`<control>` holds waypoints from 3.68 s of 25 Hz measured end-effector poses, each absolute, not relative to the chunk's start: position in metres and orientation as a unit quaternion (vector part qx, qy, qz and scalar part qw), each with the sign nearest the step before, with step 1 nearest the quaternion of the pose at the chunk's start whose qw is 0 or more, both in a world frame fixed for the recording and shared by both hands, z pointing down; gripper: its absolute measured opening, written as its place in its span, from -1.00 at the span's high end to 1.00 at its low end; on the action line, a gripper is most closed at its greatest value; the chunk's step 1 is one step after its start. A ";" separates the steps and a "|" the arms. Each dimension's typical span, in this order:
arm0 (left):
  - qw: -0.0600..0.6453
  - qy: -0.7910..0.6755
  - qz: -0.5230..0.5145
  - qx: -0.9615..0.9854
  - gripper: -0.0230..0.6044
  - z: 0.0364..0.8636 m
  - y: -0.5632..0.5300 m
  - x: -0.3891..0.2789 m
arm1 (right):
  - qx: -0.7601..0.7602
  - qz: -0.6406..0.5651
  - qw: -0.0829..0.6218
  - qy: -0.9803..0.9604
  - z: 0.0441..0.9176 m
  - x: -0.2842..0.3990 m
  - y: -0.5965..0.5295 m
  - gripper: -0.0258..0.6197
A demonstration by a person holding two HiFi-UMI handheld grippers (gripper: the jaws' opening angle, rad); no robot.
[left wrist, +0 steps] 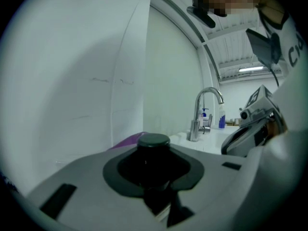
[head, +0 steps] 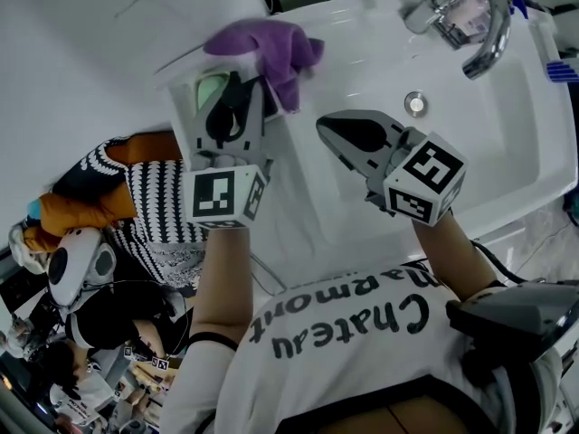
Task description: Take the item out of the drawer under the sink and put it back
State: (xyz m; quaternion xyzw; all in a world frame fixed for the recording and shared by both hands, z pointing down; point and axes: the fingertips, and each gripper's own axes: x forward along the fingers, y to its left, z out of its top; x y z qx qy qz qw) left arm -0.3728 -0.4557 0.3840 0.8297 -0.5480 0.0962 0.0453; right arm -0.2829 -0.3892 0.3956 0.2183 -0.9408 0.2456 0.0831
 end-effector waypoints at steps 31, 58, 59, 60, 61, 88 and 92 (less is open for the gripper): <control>0.078 -0.552 0.103 0.824 0.62 0.396 -0.456 -0.376 | 0.275 0.167 0.043 -0.946 0.294 -0.242 -0.344 0.89; 0.110 -0.526 0.081 0.839 0.25 0.400 -0.455 -0.380 | 0.346 0.114 0.081 -0.928 0.259 -0.201 -0.299 0.88; 0.109 -0.523 0.085 0.841 0.24 0.401 -0.455 -0.379 | 0.346 0.115 0.082 -0.927 0.259 -0.201 -0.299 0.89; 0.107 -0.519 0.089 0.843 0.21 0.402 -0.453 -0.377 | 0.346 0.116 0.082 -0.927 0.260 -0.200 -0.299 0.88; 0.106 -0.516 0.093 0.845 0.19 0.402 -0.452 -0.375 | 0.345 0.116 0.082 -0.928 0.260 -0.200 -0.299 0.89; 0.070 -0.603 0.017 0.794 0.18 0.331 -0.377 -0.410 | 0.250 0.105 0.067 -0.960 0.255 -0.218 -0.272 0.89; 0.053 -0.625 -0.014 0.779 0.24 0.307 -0.346 -0.414 | 0.209 0.101 0.064 -0.971 0.258 -0.230 -0.262 0.89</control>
